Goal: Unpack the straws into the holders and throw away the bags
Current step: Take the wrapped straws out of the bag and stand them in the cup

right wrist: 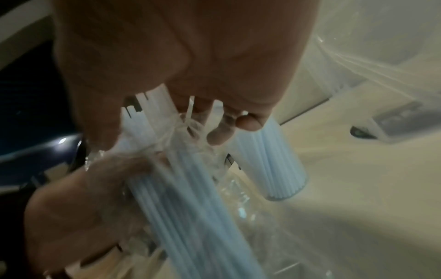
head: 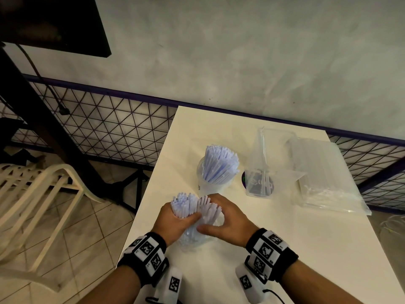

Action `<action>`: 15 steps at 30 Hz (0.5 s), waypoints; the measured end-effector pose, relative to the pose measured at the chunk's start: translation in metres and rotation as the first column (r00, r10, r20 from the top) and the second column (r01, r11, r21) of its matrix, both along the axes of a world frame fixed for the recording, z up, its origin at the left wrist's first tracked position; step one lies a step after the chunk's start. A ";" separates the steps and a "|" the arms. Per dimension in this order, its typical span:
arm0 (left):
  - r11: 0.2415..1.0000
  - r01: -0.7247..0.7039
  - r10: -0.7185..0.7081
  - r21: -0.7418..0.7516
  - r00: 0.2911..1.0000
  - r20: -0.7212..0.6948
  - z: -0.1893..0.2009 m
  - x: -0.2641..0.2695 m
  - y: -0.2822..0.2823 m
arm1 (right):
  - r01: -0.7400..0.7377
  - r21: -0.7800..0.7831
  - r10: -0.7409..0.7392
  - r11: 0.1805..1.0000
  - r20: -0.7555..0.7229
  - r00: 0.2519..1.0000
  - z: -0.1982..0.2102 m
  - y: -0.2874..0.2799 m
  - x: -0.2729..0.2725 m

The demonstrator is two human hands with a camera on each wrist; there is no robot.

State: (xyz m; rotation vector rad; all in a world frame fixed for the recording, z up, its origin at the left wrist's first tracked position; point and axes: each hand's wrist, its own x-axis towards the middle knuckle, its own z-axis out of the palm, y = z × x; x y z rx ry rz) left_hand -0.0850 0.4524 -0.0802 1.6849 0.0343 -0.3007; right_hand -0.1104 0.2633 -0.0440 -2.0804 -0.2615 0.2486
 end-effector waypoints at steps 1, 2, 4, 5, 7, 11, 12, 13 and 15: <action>1.000 0.002 -0.002 -0.005 1.000 0.002 0.000 0.000 0.000 | 0.026 -0.001 -0.026 1.000 0.022 0.999 -0.001 0.000 0.000; 1.000 0.001 -0.001 -0.005 1.000 0.002 0.000 -0.001 -0.001 | 0.043 -0.022 -0.041 0.999 0.044 0.998 -0.002 0.001 0.001; 1.000 -0.002 0.002 0.005 1.000 0.000 -0.001 -0.001 -0.001 | 0.063 -0.065 -0.058 0.996 0.079 0.995 -0.005 0.003 0.002; 1.000 -0.004 0.004 0.010 1.000 -0.002 -0.003 0.000 -0.001 | 0.078 -0.063 -0.073 0.995 0.089 0.993 -0.007 0.004 0.003; 1.000 0.003 -0.003 0.007 1.000 -0.008 -0.006 0.001 0.001 | 0.117 -0.002 -0.116 0.993 0.082 0.990 -0.011 0.007 0.004; 0.999 0.043 -0.043 -0.031 0.999 -0.018 -0.008 0.002 0.002 | 0.173 0.121 -0.171 0.978 -0.024 0.985 -0.017 0.008 0.009; 0.998 0.048 -0.049 -0.037 0.999 -0.020 -0.008 0.002 0.002 | 0.191 0.132 -0.183 0.973 -0.065 0.981 -0.018 0.008 0.010; 0.998 0.050 -0.050 -0.038 0.998 -0.023 -0.007 0.002 0.001 | 0.201 0.142 -0.188 0.969 -0.096 0.977 -0.019 0.009 0.012; 0.998 0.052 -0.053 -0.042 0.998 -0.020 -0.008 0.003 0.001 | 0.202 0.153 -0.188 0.967 -0.104 0.977 -0.020 0.010 0.015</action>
